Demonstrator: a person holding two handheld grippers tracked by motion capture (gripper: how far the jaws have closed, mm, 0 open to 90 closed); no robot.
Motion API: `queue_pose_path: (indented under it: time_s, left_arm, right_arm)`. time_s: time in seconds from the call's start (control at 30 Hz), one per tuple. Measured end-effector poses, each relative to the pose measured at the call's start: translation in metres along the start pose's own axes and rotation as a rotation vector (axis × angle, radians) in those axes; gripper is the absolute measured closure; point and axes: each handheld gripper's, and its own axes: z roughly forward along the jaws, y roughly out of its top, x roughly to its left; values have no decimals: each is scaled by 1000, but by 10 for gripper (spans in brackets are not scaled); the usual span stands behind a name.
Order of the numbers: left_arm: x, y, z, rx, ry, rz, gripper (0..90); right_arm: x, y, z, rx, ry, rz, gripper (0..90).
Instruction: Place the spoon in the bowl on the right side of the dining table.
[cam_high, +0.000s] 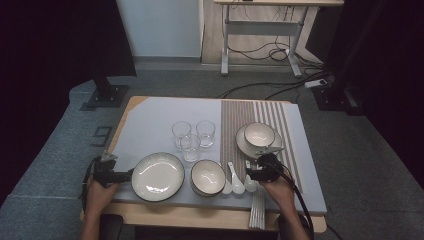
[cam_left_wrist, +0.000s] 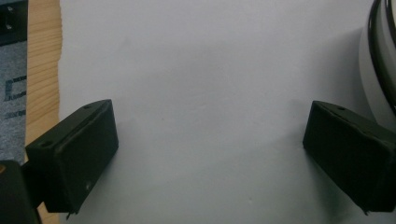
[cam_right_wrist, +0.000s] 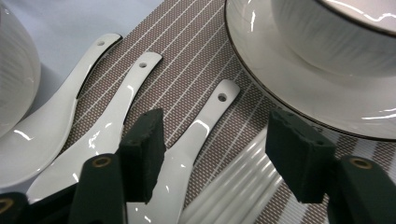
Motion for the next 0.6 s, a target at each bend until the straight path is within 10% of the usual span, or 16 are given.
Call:
queue_pose_path:
  time_s: [0.6]
  left_arm:
    - [0,0,0,0,0,0,30]
  right_arm:
    - [3,-2,22,36,26,48,602]
